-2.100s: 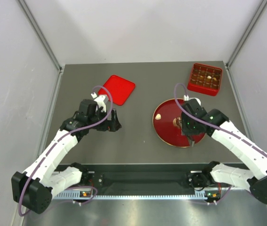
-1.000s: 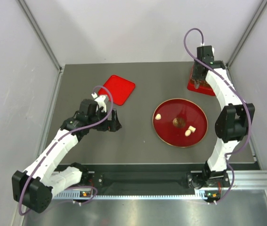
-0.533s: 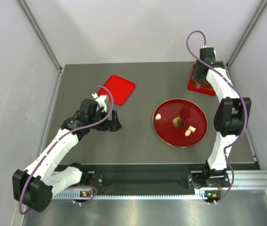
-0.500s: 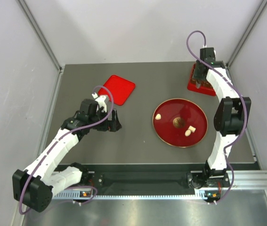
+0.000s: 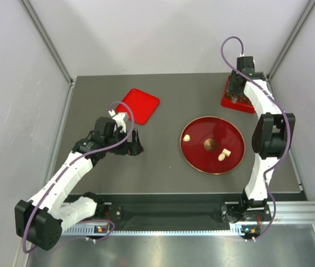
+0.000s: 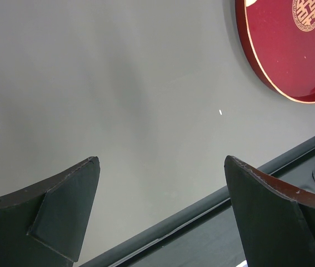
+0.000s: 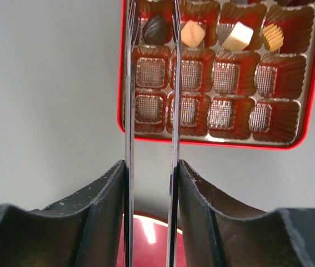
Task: Pack the chocolate
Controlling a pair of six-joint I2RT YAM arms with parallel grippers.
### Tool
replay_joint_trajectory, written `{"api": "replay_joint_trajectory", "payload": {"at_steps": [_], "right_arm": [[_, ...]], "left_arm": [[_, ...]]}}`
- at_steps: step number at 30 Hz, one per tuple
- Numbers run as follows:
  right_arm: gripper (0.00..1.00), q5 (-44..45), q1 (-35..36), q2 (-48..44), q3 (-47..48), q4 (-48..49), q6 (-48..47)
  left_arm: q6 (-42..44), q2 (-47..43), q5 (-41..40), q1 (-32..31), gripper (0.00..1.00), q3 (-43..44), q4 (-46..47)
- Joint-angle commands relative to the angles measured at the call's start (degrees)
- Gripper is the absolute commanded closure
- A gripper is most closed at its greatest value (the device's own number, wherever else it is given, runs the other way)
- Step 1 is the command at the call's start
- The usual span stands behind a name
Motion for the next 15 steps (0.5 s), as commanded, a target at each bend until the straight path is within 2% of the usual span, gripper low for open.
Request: {"api": "replay_joint_trajectory", "payload": {"at_steps": [1, 7, 12, 15], "right_arm": [[0.60, 0.30, -0.77, -0.74, 3.59, 2.70, -0.93], [0.59, 1.10, -0.86, -2.93, 4.21, 1.65, -1.37], [0.59, 1.62, -0.77, -6.71, 3.86, -3.27, 0.47], [0.59, 1.19, -0.59, -11.01, -1.21, -5.64, 2.32]], "left_arm": [[0.26, -0.05, 0.02, -0.20, 0.01, -0.22, 1.28], [0.17, -0.32, -0.07, -0.20, 0.01, -0.22, 1.28], [0.17, -0.32, -0.42, -0.20, 0.01, -0.22, 1.20], [0.09, -0.49, -0.60, -0.20, 0.01, -0.22, 1.20]]}}
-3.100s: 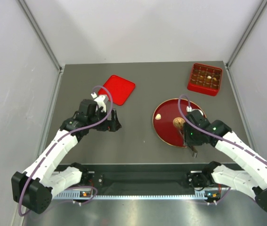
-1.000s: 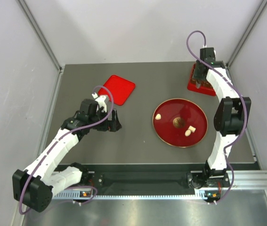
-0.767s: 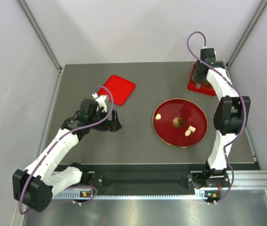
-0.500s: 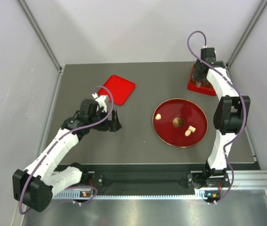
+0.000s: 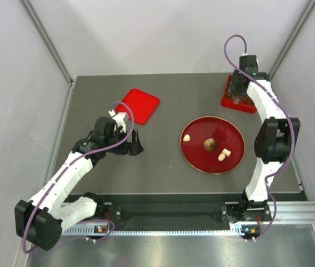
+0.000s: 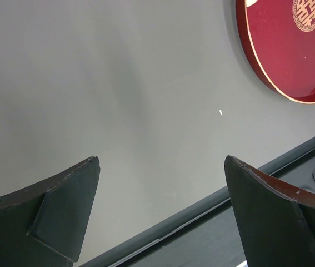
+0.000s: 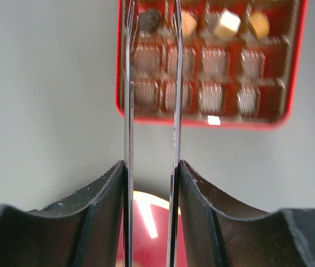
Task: Pack the chocolate
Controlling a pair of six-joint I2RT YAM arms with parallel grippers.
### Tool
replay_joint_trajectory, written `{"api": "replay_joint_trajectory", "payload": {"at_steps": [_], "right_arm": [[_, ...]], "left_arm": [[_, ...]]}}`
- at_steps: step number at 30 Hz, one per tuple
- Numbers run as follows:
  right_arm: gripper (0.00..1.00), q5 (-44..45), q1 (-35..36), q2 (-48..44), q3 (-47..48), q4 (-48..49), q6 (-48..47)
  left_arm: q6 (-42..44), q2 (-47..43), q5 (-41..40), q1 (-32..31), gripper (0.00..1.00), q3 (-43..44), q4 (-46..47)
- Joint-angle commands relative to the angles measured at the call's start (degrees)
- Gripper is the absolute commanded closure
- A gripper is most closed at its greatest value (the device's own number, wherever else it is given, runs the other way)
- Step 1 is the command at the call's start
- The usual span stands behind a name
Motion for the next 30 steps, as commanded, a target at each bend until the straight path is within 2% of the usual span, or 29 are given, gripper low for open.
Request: {"api": "replay_joint_trajectory", "payload": {"at_steps": [1, 7, 13, 17, 21, 30], "right_arm": [[0.59, 0.57, -0.55, -11.66, -3.64, -2.87, 2.45], [0.59, -0.83, 1.03, -24.51, -18.58, -4.63, 5.27], [0.59, -1.89, 6.99, -36.11, -31.06, -8.76, 7.81], [0.59, -2.77, 9.47, -43.50, -42.29, -9.73, 13.69], [0.59, -3.65, 11.05, -49.03, -48.99, -10.52, 16.87], [0.57, -1.98, 12.46, -54.40, -54.10, -14.12, 20.47]], "left_arm": [[0.08, -0.58, -0.42, -0.20, 0.01, -0.22, 1.13], [0.08, -0.84, 0.37, -0.37, 0.01, -0.22, 1.22], [0.08, -1.72, -0.50, -0.64, 0.02, -0.13, 1.22], [-0.53, -3.04, -2.09, -1.86, 0.02, -0.40, 1.22], [-1.06, -3.57, -4.72, -4.49, 0.02, -0.40, 0.87], [-1.23, -3.48, -5.96, -6.09, 0.02, -0.14, 0.25]]}}
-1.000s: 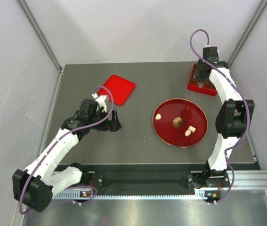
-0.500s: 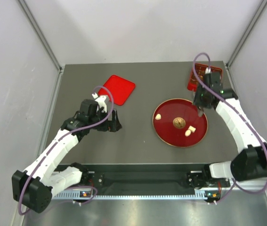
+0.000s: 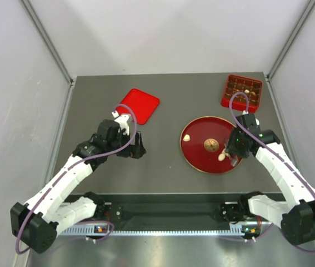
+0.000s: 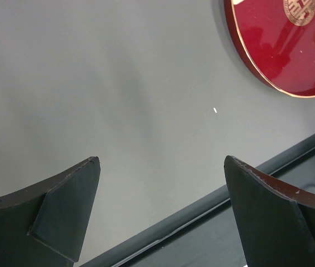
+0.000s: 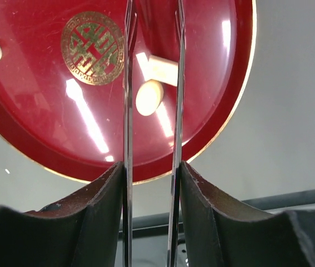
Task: Pack the chocolate
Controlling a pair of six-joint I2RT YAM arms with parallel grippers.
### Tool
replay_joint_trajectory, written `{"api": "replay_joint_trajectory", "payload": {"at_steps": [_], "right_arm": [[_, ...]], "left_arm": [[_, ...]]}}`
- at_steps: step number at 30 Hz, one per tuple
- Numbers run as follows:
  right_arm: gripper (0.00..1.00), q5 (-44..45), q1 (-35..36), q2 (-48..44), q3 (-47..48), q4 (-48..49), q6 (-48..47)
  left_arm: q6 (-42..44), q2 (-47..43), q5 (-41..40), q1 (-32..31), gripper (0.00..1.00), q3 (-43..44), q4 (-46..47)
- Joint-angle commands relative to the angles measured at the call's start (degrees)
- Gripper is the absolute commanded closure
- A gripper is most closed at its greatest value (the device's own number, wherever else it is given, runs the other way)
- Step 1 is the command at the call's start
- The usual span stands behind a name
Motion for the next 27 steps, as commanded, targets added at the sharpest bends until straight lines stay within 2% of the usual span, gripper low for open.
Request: {"api": "replay_joint_trajectory", "payload": {"at_steps": [1, 16, 27], "right_arm": [[0.57, 1.23, 0.92, -2.76, -0.47, -0.99, 2.59], [0.55, 3.17, 2.41, -6.89, -0.38, -7.32, 4.44], [0.53, 2.20, 5.13, -7.07, -2.05, -6.53, 6.90]], "left_arm": [[-0.36, -1.10, -1.26, -0.29, 0.02, -0.14, 0.45], [-0.18, -1.71, -0.73, -0.29, 0.01, -0.14, 0.36], [-0.18, -1.98, -0.56, -0.29, 0.01, -0.14, 0.54]]}}
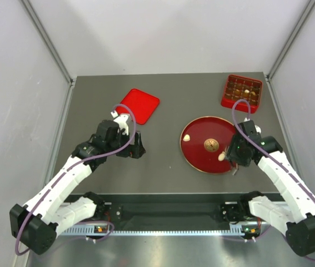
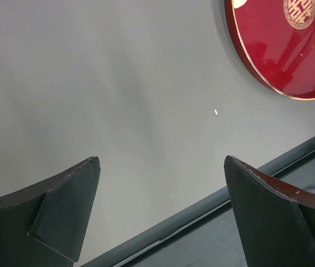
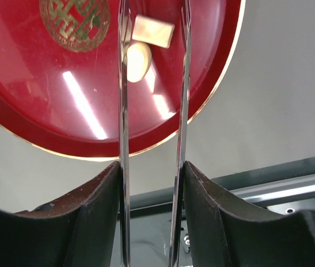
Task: Pack the chocolate
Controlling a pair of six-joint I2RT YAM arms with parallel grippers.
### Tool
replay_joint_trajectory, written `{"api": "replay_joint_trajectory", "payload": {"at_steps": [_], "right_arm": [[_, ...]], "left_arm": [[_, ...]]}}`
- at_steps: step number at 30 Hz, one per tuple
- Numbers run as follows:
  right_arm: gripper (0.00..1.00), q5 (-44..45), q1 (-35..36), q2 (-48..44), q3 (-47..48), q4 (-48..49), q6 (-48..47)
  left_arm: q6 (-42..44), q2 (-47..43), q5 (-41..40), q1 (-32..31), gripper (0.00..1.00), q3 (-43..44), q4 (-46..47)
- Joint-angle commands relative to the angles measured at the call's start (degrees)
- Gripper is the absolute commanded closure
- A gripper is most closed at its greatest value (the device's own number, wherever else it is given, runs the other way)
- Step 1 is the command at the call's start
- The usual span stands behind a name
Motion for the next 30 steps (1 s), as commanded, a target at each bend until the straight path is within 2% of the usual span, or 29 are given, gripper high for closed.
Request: {"api": "replay_joint_trajectory", "payload": {"at_steps": [1, 19, 30], "right_arm": [[0.53, 0.56, 1.92, -0.49, 0.11, -0.36, 2.01], [0.54, 2.94, 4.47, 0.74, 0.47, -2.48, 3.15], [0.57, 2.68, 4.82, 2.06, 2.22, -3.09, 2.62]], "left_arm": [[-0.12, -1.04, 0.17, -0.29, 0.01, -0.14, 0.65], [-0.03, -1.30, 0.25, -0.29, 0.01, -0.05, 0.56], [-0.03, -1.74, 0.25, -0.29, 0.01, -0.14, 0.65]]}}
